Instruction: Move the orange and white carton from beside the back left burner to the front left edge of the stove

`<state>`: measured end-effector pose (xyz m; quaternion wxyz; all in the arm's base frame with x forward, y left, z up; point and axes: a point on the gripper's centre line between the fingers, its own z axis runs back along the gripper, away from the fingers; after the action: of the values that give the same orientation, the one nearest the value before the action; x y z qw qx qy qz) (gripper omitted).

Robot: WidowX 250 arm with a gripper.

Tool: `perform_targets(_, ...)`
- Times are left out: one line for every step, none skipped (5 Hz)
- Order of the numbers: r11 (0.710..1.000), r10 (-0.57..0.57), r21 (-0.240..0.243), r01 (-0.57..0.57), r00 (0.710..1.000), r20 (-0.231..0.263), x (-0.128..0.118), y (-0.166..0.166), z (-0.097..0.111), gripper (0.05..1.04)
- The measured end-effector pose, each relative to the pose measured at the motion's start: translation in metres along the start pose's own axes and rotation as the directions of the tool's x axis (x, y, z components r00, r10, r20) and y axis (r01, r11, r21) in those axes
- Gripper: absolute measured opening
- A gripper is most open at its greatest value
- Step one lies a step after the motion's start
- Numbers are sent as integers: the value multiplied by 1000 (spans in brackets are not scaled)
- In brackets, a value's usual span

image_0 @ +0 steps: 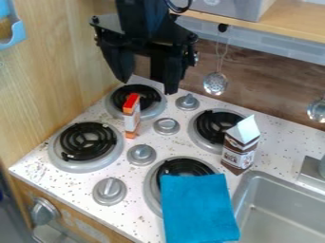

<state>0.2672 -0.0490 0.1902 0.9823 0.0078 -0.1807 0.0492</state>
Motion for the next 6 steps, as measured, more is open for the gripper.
perform_targets(1000,-3,9,3,1000,-29,-5,0,-8,1009)
perform_targets(998,8,65,-3,998,-68,-6,16,-33,1009)
perform_targets(995,38,99,-28,994,-103,-5,54,-66,1009)
perform_targets(995,44,91,-31,988,-145,-4,86,-97,1009)
perform_targets(998,34,52,-25,984,-176,3,111,-124,1009)
perform_targets(999,31,34,-26,985,-169,22,115,-150,1009)
